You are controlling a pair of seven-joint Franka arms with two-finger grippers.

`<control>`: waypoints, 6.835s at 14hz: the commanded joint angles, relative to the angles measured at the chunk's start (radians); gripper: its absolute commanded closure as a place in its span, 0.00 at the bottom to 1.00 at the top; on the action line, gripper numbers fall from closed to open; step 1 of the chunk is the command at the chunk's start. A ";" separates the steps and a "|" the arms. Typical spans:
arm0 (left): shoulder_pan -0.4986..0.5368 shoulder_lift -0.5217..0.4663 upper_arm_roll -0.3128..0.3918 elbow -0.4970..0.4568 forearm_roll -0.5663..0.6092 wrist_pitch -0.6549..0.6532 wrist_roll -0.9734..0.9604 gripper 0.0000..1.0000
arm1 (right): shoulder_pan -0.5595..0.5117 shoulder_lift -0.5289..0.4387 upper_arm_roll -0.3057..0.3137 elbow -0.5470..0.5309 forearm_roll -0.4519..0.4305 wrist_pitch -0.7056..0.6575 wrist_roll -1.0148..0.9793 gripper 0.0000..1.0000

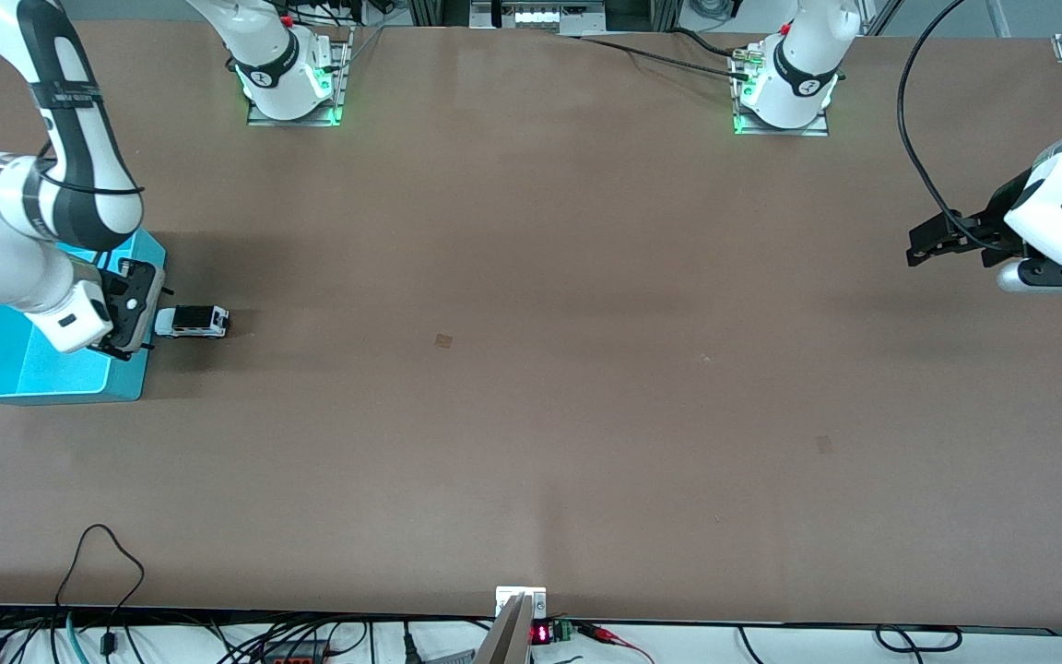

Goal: Wind and store white jeep toy
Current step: 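Lower the right gripper onto the jeep beside the blue bin, then close the right gripper around the jeep, then lift the jeep with the right gripper over the blue bin, then lower the jeep into the blue bin with the right gripper, then open the right gripper to release the jeep in the bin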

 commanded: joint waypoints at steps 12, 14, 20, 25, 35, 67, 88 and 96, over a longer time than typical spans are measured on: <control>0.000 0.023 0.001 0.086 0.026 -0.066 0.008 0.00 | -0.027 0.056 0.012 -0.176 0.017 0.321 -0.077 0.00; 0.006 0.023 0.003 0.086 0.026 -0.071 0.010 0.00 | -0.027 0.064 0.012 -0.180 0.017 0.341 -0.077 0.00; -0.009 0.023 -0.005 0.090 0.027 -0.096 0.005 0.00 | -0.036 0.073 0.015 -0.180 0.019 0.350 -0.076 0.15; -0.006 0.021 -0.101 0.109 0.118 -0.106 -0.004 0.00 | -0.033 0.073 0.020 -0.180 0.019 0.350 -0.076 0.69; 0.034 0.021 -0.100 0.113 0.018 -0.106 0.008 0.00 | -0.028 0.009 0.129 -0.030 0.103 0.227 -0.010 1.00; 0.032 0.023 -0.103 0.113 0.041 -0.128 0.008 0.00 | -0.372 0.047 0.020 -0.090 0.091 0.243 0.941 1.00; 0.028 0.023 -0.103 0.113 0.041 -0.129 0.008 0.00 | -0.136 -0.154 0.034 0.171 0.023 -0.192 0.954 0.00; 0.029 0.021 -0.103 0.113 0.043 -0.134 0.008 0.00 | -0.065 -0.158 0.034 0.297 0.028 -0.309 0.984 0.00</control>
